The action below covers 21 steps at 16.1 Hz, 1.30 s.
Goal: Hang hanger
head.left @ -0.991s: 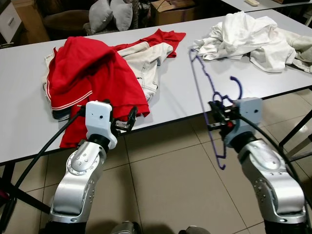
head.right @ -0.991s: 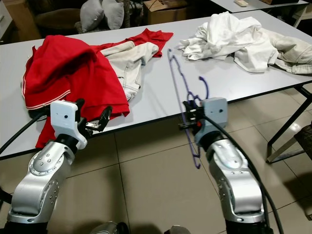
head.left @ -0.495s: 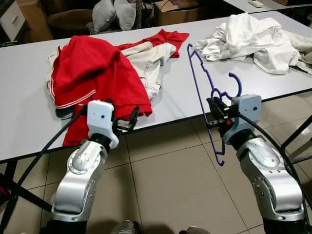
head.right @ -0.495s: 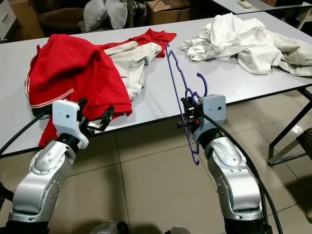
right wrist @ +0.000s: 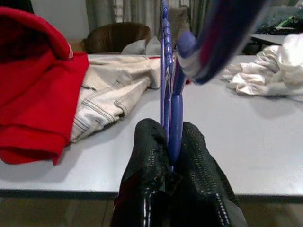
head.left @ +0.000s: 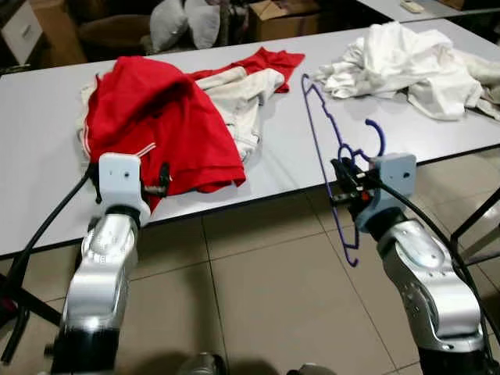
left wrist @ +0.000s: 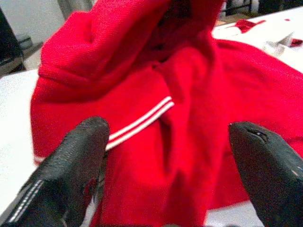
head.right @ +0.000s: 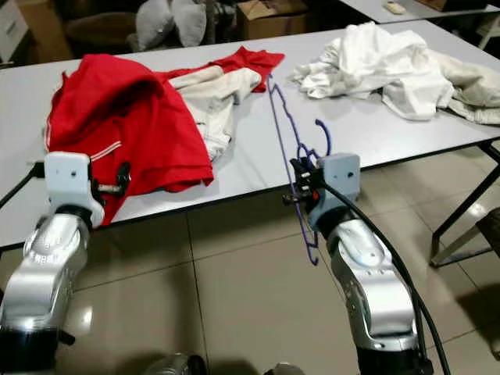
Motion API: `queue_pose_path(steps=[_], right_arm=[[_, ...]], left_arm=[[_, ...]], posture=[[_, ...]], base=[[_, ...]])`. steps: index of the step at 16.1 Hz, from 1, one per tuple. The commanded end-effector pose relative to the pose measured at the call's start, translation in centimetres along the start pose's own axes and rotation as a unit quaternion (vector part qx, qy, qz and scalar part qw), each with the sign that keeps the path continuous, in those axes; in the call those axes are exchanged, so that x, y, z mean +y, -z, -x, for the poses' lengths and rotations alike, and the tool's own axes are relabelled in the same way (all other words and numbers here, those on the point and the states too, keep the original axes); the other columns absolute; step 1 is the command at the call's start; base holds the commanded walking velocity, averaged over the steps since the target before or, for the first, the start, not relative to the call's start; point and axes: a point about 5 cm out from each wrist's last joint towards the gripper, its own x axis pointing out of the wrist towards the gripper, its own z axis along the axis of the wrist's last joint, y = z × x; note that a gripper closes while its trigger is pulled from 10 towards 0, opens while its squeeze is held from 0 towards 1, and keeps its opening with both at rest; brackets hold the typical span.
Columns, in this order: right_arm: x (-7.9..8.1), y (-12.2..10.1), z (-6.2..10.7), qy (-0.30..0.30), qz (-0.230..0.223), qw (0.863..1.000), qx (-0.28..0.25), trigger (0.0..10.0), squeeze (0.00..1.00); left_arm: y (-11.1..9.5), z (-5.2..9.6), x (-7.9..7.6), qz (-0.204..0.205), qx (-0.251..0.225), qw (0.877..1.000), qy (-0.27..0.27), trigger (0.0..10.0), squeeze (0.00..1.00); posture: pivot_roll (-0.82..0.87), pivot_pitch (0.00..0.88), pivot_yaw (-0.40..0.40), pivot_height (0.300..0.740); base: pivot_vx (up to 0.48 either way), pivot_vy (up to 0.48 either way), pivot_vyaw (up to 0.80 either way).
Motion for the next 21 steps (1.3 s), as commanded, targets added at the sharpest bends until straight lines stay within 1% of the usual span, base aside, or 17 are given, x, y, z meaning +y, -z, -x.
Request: queue_pose_path(steps=[1, 2, 3, 4, 5, 7, 8, 9, 10, 11, 12, 13, 14, 15, 16, 18, 21], right_arm=[[0.2, -0.3, -0.3, -0.008, 0.005, 1.000, -0.006, 10.0, 0.00], [0.2, -0.3, -0.4, -0.009, 0.005, 1.000, -0.007, 10.0, 0.00], [0.2, -0.5, -0.4, -0.010, 0.007, 1.000, -0.008, 10.0, 0.00], [0.2, -0.5, -0.4, -0.010, 0.010, 1.000, -0.009, 10.0, 0.00], [0.1, -0.6, -0.3, -0.010, 0.012, 1.000, -0.009, 10.0, 0.00], [0.0, -0.6, 0.0, -0.007, 0.016, 1.000, -0.008, 10.0, 0.00], [-0.1, -0.6, 0.1, -0.006, 0.017, 1.000, -0.008, 10.0, 0.00], [-0.1, -0.6, 0.2, -0.005, 0.018, 1.000, -0.008, 10.0, 0.00], [-0.1, -0.6, 0.2, -0.004, 0.018, 1.000, -0.008, 10.0, 0.00], [-0.1, -0.6, 0.2, -0.004, 0.018, 1.000, -0.008, 10.0, 0.00], [-0.1, -0.6, 0.2, -0.005, 0.018, 1.000, -0.008, 10.0, 0.00], [0.0, -0.6, 0.0, -0.007, 0.018, 1.000, -0.008, 10.0, 0.00], [0.1, -0.6, 0.0, -0.008, 0.018, 1.000, -0.008, 10.0, 0.00], [0.2, -0.6, -0.1, -0.010, 0.018, 1.000, -0.008, 10.0, 0.00], [0.2, -0.6, -0.1, -0.011, 0.018, 1.000, -0.008, 10.0, 0.00], [0.3, -0.5, -0.1, -0.013, 0.018, 1.000, -0.007, 10.0, 0.00], [0.3, -0.5, -0.1, -0.012, 0.018, 1.000, -0.007, 10.0, 0.00]], left_arm=[[0.4, -1.3, 0.9, 0.004, 0.009, 1.000, -0.024, 10.0, 0.54], [0.5, -1.7, 1.2, 0.009, 0.011, 0.999, -0.034, 10.0, 0.47], [0.5, -3.0, 2.5, 0.041, 0.015, 0.997, -0.064, 10.0, 0.00], [0.5, -3.9, 3.7, 0.066, 0.016, 0.994, -0.091, 10.0, 0.00], [0.4, -4.4, 4.5, 0.064, 0.015, 0.992, -0.109, 10.0, 0.00], [-0.5, -5.6, 6.5, 0.052, 0.000, 0.985, -0.162, 10.0, 0.00], [-0.9, -5.9, 7.0, 0.049, -0.009, 0.982, -0.180, 10.0, 0.00], [-1.7, -6.1, 7.4, 0.047, -0.031, 0.980, -0.192, 10.0, 0.00], [-2.0, -6.2, 7.5, 0.046, -0.040, 0.980, -0.192, 10.0, 0.00], [-2.4, -6.5, 7.1, 0.061, -0.060, 0.981, -0.173, 10.0, 0.00], [-2.4, -6.7, 6.6, 0.081, -0.064, 0.983, -0.149, 10.0, 0.00], [-2.1, -6.9, 6.3, 0.093, -0.057, 0.984, -0.139, 6.4, 0.00], [-2.0, -6.9, 6.3, 0.097, -0.055, 0.984, -0.139, 6.4, 0.00], [-1.8, -7.0, 6.1, 0.110, -0.051, 0.984, -0.134, 0.0, 0.00], [-1.7, -7.0, 6.1, 0.110, -0.052, 0.984, -0.132, 0.0, 0.00], [-1.7, -7.2, 5.7, 0.107, -0.059, 0.987, -0.109, 0.0, 0.00], [-2.1, -7.5, 5.4, 0.118, -0.068, 0.986, -0.097, 0.0, 0.00]], posture=[[-0.16, 0.050, 0.028, 0.740], [-0.17, 0.051, 0.027, 0.740], [-0.17, 0.050, 0.028, 0.740], [-0.19, 0.055, 0.034, 0.740], [-0.19, 0.055, 0.034, 0.740], [-0.21, 0.059, 0.044, 0.740], [-0.21, 0.059, 0.044, 0.740], [-0.21, 0.058, 0.050, 0.740], [-0.21, 0.058, 0.050, 0.740], [-0.21, 0.057, 0.048, 0.740], [-0.21, 0.056, 0.044, 0.740], [-0.20, 0.055, 0.042, 0.740], [-0.20, 0.055, 0.042, 0.740], [-0.20, 0.056, 0.040, 0.740], [-0.20, 0.056, 0.040, 0.740], [-0.19, 0.055, 0.039, 0.740], [-0.19, 0.054, 0.040, 0.740]], base=[[0.000, 0.000, 0.00], [0.000, 0.000, 0.00], [0.000, 0.000, 0.00], [0.000, 0.000, 0.00], [0.000, 0.000, 0.00], [0.000, 0.000, 0.00], [0.000, 0.000, 0.00], [0.000, 0.000, 0.00], [0.000, 0.000, 0.00], [0.000, 0.000, 0.00], [0.000, 0.000, 0.00], [0.000, 0.000, 0.00], [0.000, 0.000, 0.00], [0.000, 0.000, 0.00], [0.000, 0.000, 0.00], [0.000, 0.000, 0.00], [0.000, 0.000, 0.00]])
